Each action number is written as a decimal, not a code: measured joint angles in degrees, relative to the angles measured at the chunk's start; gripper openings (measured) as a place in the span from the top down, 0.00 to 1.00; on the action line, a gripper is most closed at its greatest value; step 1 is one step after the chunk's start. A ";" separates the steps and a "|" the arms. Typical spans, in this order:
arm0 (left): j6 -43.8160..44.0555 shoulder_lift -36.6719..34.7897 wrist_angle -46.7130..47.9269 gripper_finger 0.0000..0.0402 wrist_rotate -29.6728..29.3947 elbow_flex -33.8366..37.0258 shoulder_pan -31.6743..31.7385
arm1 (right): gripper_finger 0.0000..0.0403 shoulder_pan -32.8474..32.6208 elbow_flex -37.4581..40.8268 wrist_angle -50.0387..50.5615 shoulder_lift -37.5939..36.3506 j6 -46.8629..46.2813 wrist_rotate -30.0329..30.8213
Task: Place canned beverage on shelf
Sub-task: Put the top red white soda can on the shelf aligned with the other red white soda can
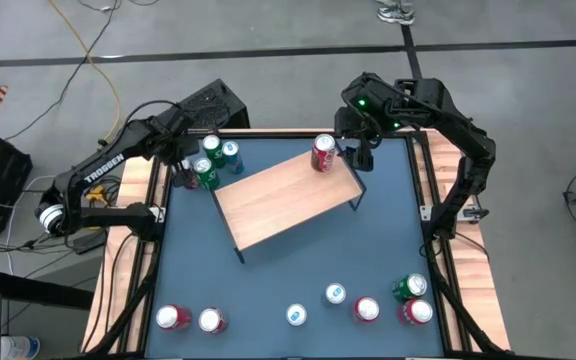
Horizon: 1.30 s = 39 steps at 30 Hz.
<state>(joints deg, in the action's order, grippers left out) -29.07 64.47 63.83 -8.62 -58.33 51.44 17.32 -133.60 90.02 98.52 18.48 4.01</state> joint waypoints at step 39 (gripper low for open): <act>-4.34 5.70 -1.99 0.29 2.35 3.13 4.13 | 0.15 0.05 -0.02 0.00 0.17 -0.02 0.00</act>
<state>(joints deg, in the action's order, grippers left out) -33.41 70.17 61.84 -6.28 -55.19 55.57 17.37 -133.62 90.02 98.70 18.46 4.01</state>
